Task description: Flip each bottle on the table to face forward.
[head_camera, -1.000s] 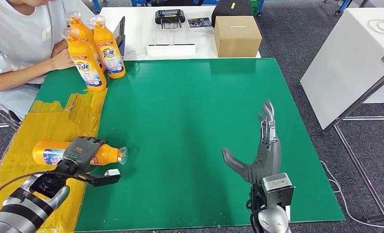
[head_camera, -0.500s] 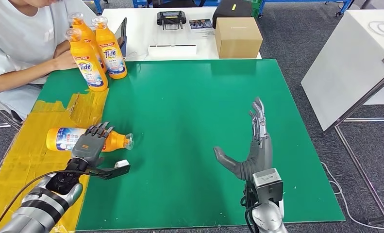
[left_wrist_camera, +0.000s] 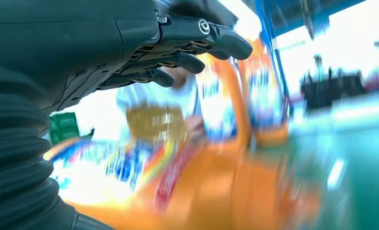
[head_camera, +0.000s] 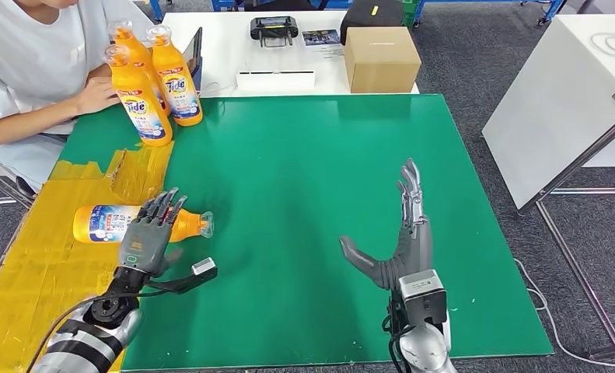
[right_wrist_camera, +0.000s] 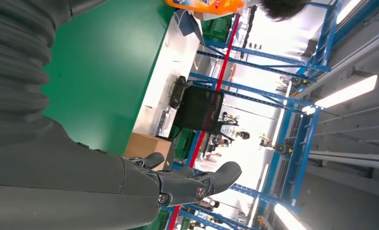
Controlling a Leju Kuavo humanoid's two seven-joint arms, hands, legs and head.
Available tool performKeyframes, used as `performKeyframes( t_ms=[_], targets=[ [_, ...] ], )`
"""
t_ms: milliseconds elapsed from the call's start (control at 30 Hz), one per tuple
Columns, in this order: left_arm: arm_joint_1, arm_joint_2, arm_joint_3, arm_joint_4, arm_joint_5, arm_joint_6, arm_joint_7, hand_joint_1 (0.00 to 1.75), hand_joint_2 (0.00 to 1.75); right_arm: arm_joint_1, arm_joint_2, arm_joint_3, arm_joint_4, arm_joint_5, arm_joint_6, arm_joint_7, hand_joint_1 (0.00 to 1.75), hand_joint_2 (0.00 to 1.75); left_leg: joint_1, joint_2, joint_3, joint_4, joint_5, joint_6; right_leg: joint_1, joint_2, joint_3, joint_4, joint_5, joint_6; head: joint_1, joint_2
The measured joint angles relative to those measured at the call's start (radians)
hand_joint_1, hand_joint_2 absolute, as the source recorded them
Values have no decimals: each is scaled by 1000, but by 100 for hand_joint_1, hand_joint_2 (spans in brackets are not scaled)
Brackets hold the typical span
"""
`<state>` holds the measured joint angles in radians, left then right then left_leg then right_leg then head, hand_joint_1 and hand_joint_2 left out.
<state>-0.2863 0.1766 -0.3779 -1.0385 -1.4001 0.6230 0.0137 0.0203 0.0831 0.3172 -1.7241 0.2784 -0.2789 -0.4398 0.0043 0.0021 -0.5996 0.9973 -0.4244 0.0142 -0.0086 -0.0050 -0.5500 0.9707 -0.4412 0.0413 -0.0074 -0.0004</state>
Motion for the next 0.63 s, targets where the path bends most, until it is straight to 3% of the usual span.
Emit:
performKeyframes(
  t_ms=[67, 200, 367, 633],
  targets=[
    [45, -22, 36, -74, 61, 56, -68, 0, 175, 10, -2, 4, 1, 5, -11, -4, 0, 175, 0, 0, -1, 0, 0, 0, 0, 0, -1, 0, 0, 0, 0, 0],
    [144, -64, 80, -250, 224, 77, -201, 0, 175, 46, -10, 5, 0, 10, -22, -13, 0, 175, 0, 0, -3, 0, -1, 0, 0, 0, -3, 0, 0, 0, 0, 0],
    [204, -85, 96, -367, 256, 77, -223, 0, 175, 71, -17, 5, -1, 9, -23, -17, 0, 175, 0, 0, -3, 0, -1, 0, 0, 0, -4, 0, 0, 0, 0, 0],
    [225, -93, 111, -417, 285, 74, -242, 0, 175, 74, -23, 5, -1, 9, -23, -18, 0, 175, 0, 0, -3, 0, 0, 0, 0, 0, -3, 0, 0, 0, 0, 0]
  ],
)
